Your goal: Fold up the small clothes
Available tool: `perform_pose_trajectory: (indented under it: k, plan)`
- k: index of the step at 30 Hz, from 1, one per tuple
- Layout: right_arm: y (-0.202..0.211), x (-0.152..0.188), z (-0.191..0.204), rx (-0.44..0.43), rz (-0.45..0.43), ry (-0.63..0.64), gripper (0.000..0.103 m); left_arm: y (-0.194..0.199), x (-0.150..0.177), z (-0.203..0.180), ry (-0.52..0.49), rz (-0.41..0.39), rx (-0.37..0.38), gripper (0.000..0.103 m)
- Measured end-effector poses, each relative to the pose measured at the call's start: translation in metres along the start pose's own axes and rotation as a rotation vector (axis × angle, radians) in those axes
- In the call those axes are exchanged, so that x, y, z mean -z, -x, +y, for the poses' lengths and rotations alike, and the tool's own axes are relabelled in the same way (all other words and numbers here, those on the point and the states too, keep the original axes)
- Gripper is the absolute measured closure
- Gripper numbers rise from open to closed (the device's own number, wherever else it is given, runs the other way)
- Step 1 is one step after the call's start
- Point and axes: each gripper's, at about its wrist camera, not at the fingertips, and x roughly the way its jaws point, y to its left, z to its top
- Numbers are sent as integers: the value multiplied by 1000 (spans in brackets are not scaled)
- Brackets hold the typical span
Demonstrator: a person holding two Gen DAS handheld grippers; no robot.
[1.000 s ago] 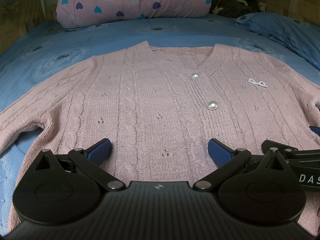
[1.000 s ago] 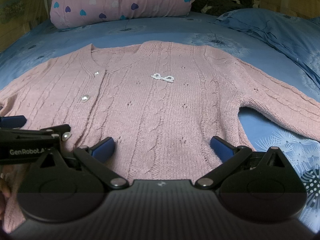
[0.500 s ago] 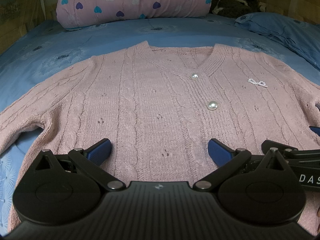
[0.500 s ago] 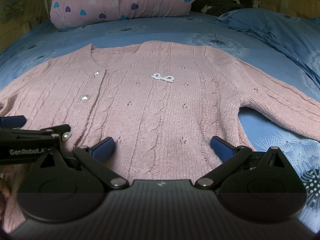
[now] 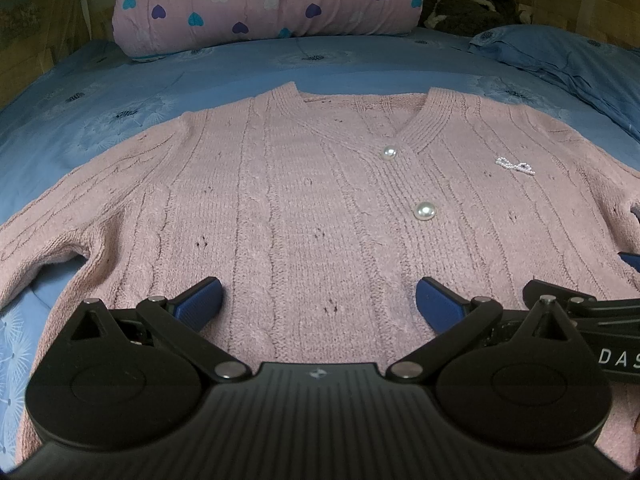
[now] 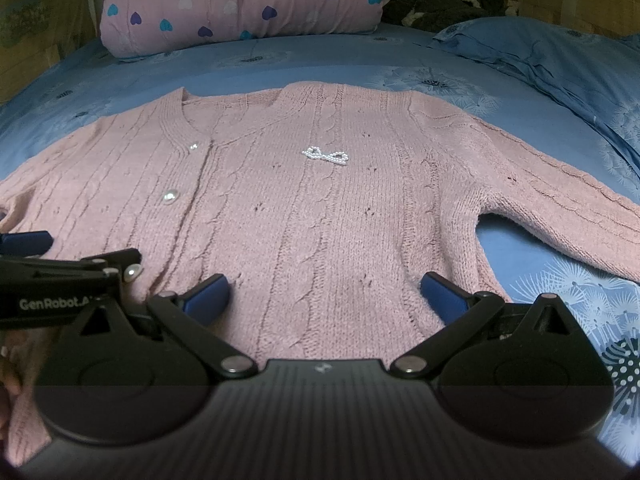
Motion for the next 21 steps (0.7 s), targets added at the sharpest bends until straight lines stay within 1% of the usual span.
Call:
perform_pose_trajectory:
  k: [8, 15, 21]
  plan:
    - [3, -1, 3, -1, 0, -1, 0, 4, 1, -2, 4, 3, 1, 0]
    - [-2, -1, -2, -10, -1, -10, 0, 7, -2, 0, 14, 16, 6, 0]
    - [8, -5, -7, -31, 3, -18, 0, 8, -7, 2, 24, 40, 11, 0]
